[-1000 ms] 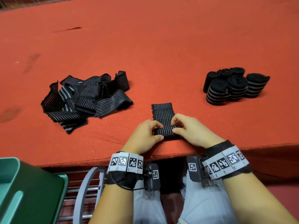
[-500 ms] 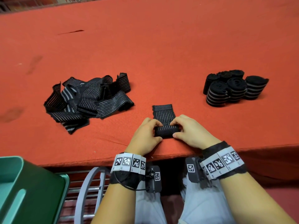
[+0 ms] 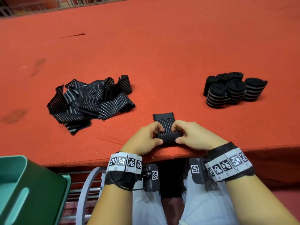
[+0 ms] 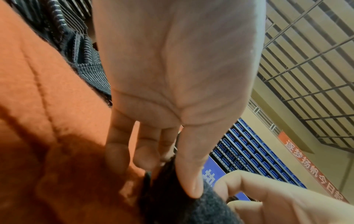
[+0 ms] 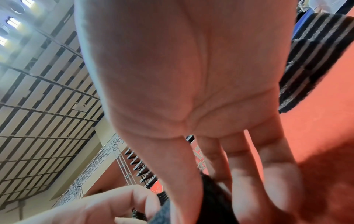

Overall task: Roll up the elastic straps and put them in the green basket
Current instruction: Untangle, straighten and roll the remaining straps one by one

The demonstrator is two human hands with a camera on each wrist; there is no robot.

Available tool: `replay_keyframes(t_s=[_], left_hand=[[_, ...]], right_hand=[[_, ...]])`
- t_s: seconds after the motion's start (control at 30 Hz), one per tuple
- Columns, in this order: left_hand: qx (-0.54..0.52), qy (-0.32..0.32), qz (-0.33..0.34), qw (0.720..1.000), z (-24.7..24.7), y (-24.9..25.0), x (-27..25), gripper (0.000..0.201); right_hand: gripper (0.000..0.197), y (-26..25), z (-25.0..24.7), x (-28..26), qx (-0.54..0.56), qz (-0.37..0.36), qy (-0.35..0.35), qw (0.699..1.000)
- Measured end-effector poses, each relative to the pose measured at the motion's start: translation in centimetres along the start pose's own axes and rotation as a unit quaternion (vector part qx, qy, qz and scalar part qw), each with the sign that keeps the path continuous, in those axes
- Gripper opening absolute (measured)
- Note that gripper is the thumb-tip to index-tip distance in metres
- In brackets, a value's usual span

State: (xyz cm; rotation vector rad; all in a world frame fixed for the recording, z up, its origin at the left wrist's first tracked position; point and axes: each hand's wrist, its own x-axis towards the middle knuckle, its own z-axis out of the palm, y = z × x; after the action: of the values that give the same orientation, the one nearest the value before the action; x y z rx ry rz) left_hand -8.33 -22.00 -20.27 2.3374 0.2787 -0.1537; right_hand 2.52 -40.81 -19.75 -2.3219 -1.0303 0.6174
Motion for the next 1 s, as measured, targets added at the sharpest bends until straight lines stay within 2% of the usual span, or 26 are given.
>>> replay_keyframes(t_s=[0.1,0.2,0.4,0.5,0.6,0.73,0.83,1.0], left_hand=[[-0.024,-0.015,-0.007,1.0,0.1,-0.1,0.1,0.023],[-0.018,-0.013,-0.007,1.0,0.1,0.1,0.3,0.018],[0.028,0.06,0.001,0.998,0.5,0.0,1.2,0.014],[0.008,0.084,0.041,0.996,0.4,0.0,1.2,0.026],[0.011,0.055,0.044,0.997,0.5,0.0,1.1,0.042],[0.019,0.069,0.037,0.997,0.7,-0.3,1.3,0.038],[0.026,0.069,0.032,0.997,0.6,-0.3,1.4,0.035],[0.032,0.064,0.02,0.997,0.7,-0.1,1.5,0.031]], right_hand=[[0.026,-0.1,-0.1,0.0,-0.005,0.0,-0.009,1.0],[0.035,0.1,0.0,0.4,-0.029,-0.009,0.001,1.0],[0.029,0.9,0.0,1.3,-0.03,-0.019,0.005,0.999],[0.03,1.0,-0.1,1.5,-0.039,-0.023,0.006,0.999],[0.027,1.0,-0.1,1.6,-0.014,-0.02,0.02,0.999],[0.022,1.0,0.3,1.7,-0.014,-0.019,0.028,0.999],[0.032,1.0,0.4,1.7,-0.016,-0.026,0.051,0.998],[0.047,0.6,0.8,1.7,-0.031,-0.034,0.048,0.998]])
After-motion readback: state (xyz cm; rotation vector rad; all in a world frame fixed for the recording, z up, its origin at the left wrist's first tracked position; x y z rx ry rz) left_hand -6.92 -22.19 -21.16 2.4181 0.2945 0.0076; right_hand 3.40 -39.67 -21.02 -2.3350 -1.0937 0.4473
